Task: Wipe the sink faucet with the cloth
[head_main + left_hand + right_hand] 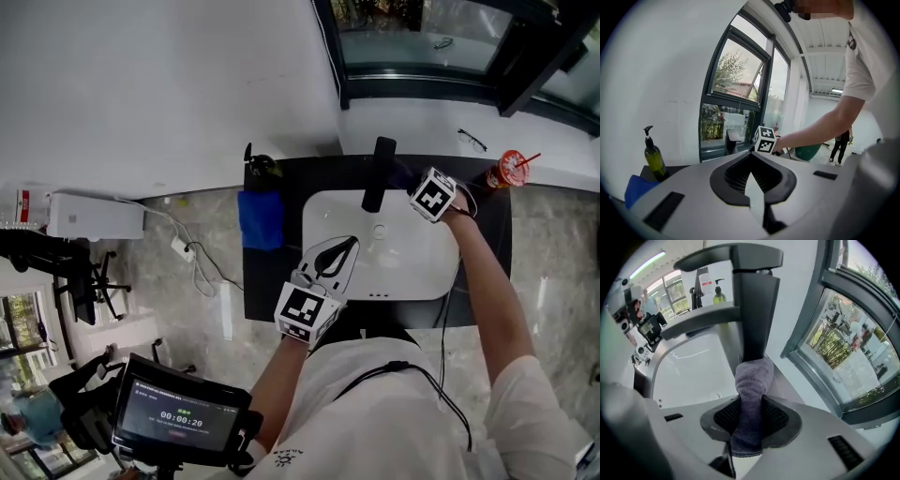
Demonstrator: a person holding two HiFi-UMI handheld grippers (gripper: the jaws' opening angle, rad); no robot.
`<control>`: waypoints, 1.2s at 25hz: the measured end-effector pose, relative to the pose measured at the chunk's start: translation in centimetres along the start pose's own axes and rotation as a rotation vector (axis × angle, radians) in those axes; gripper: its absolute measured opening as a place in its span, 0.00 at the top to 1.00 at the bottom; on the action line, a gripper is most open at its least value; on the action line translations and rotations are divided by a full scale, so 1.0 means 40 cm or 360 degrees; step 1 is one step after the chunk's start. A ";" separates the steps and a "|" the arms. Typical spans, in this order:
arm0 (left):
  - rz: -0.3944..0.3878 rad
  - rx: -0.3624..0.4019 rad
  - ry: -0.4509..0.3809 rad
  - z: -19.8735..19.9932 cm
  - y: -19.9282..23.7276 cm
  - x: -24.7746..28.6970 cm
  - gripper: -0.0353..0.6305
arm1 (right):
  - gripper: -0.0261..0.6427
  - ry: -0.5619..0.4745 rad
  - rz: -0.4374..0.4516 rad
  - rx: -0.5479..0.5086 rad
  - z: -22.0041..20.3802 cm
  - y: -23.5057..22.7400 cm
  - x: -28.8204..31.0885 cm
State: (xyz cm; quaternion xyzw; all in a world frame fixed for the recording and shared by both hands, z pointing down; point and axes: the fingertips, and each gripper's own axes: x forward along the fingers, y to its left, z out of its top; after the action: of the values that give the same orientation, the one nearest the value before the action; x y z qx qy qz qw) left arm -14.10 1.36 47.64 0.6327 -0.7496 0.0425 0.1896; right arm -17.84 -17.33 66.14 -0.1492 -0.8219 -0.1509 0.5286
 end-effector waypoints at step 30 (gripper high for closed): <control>-0.0065 0.0067 -0.0059 0.066 -0.032 0.017 0.96 | 0.78 -0.0373 -0.0154 0.0143 0.032 -0.063 -0.210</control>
State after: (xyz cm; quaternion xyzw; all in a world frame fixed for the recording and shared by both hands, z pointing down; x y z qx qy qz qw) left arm -13.57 -0.32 45.22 0.6524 -0.7389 0.0426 0.1632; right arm -16.59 -19.83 57.73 -0.1021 -0.8902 -0.1207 0.4273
